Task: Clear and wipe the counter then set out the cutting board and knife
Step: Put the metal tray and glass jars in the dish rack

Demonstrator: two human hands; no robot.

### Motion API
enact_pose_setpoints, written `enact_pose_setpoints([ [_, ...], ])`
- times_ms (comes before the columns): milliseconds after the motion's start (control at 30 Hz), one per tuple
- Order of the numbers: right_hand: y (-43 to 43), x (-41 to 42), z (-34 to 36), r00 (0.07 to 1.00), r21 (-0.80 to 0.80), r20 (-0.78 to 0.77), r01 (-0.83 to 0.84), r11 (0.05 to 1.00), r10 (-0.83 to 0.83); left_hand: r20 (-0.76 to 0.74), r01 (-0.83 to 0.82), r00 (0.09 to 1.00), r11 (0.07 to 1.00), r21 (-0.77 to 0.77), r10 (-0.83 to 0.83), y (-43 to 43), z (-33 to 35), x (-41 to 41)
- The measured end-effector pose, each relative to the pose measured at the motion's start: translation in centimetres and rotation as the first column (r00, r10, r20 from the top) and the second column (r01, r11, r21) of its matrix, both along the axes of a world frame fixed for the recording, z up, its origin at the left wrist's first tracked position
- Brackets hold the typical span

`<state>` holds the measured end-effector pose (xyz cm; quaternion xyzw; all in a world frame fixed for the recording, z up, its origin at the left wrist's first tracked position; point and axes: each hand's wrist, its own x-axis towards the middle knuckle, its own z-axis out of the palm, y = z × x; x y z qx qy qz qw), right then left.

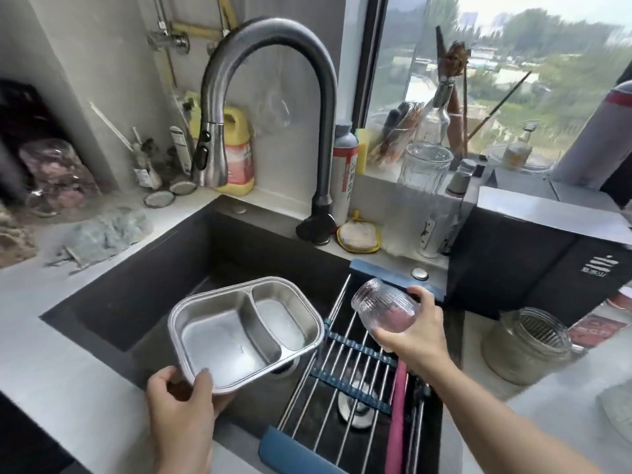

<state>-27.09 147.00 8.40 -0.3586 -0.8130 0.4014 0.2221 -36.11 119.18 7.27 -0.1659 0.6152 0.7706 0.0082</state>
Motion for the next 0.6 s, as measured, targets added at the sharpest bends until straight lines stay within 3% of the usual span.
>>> enact_pose_setpoints([
  [267, 1.2, -5.6, -1.6, 0.971, 0.177, 0.231, 0.013, 0.984, -0.054, 0.062, -0.011, 0.998, 1.0, -0.02, 0.012, 0.1, -1.5, -0.3],
  [467, 2.2, -8.8, -2.6, 0.883, 0.344, 0.465, -0.117, 0.932, -0.061, 0.096, -0.052, 0.994, 0.998, -0.029, 0.055, -0.7, -1.2, -0.2],
  [600, 3.0, -9.0, -4.1, 0.835, 0.319, 0.55, -0.216, 0.923, 0.006, 0.123, -0.062, 0.99, 0.998, -0.034, 0.065, -0.6, -0.8, 0.0],
])
